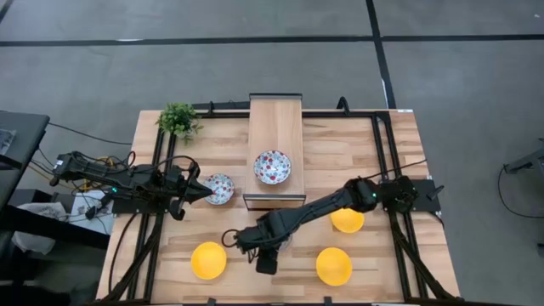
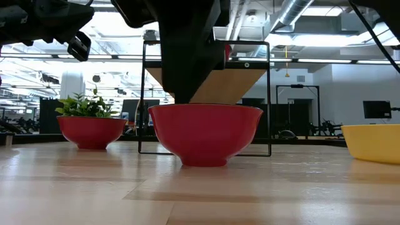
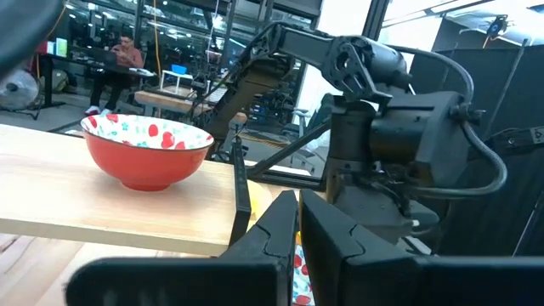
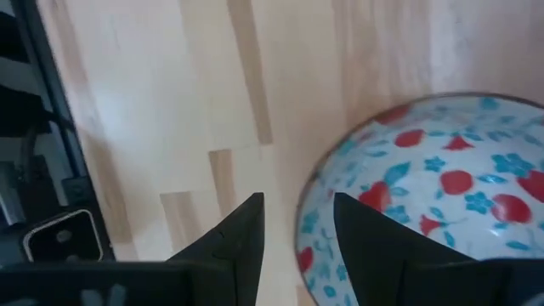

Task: Pick & Place Mini bowls
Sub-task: Stack the bottom white patterned bowl on the white patterned bowl on the shelf

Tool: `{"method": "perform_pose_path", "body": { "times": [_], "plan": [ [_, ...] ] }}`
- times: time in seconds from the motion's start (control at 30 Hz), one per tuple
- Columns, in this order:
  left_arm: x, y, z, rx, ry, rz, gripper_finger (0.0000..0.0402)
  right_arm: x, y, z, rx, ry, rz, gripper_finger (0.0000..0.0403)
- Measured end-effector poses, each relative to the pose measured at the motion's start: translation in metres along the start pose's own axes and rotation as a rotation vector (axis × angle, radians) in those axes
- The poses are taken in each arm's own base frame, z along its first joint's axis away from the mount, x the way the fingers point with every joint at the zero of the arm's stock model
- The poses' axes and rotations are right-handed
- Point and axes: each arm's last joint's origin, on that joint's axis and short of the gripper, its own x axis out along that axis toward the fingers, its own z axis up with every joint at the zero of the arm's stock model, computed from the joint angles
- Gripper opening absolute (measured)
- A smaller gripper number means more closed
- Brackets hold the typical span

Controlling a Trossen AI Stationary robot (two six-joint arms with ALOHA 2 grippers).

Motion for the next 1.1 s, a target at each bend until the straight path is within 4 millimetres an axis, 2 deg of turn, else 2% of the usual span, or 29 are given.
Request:
{"method": "perform_pose_path", "body": {
  "times": [0.4,0.67,0.83,1.1],
  "plan": [
    [0.000,0.000,0.000,0.000,0.001,0.000,0.0017,0.006,0.005,-0.003,-0.009,-0.030,-0.094,0.0131],
    [0.000,0.000,0.000,0.000,0.001,0.000,0.0017,0.031,0.000,-0.005,0.031,0.041,-0.123,0.0131],
    [0.000,0.000,0.000,0.000,0.001,0.000,0.0017,0.032,0.000,-0.005,0.051,0.038,-0.136,0.0130],
    [0.000,0.000,0.000,0.000,0.001,0.000,0.0017,0.032,-0.001,-0.006,0.050,0.037,-0.145,0.0092]
  ]
}}
